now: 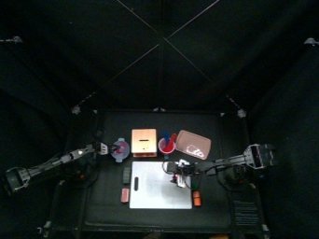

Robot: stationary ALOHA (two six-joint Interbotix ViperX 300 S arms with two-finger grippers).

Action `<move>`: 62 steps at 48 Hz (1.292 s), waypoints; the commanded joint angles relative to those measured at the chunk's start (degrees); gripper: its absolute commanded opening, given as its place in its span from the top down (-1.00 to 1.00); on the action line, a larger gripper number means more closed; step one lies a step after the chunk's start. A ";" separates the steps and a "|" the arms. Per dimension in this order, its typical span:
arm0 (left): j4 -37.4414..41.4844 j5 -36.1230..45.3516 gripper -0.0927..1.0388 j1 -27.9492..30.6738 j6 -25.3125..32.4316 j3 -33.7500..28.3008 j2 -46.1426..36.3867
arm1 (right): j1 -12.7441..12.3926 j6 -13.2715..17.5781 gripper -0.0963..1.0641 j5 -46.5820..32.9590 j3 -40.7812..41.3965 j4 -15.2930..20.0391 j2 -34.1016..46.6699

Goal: Get the cutter from the drawer then cut the dough then place the extra dough in the bowl
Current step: Place the extra dough in the bowl

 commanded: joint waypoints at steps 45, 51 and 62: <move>0.53 -0.79 -0.71 -2.02 -0.09 -2.20 0.09 | -0.09 0.18 -0.74 -0.62 -1.76 -0.70 0.35; 0.53 -0.79 -0.71 -1.93 -0.09 -2.11 0.09 | -0.09 0.18 -0.74 -0.53 -1.76 -0.70 0.44; 0.79 -0.79 -0.71 -1.93 0.00 -2.02 0.18 | -0.09 0.26 -0.74 -0.62 -1.76 -0.70 0.44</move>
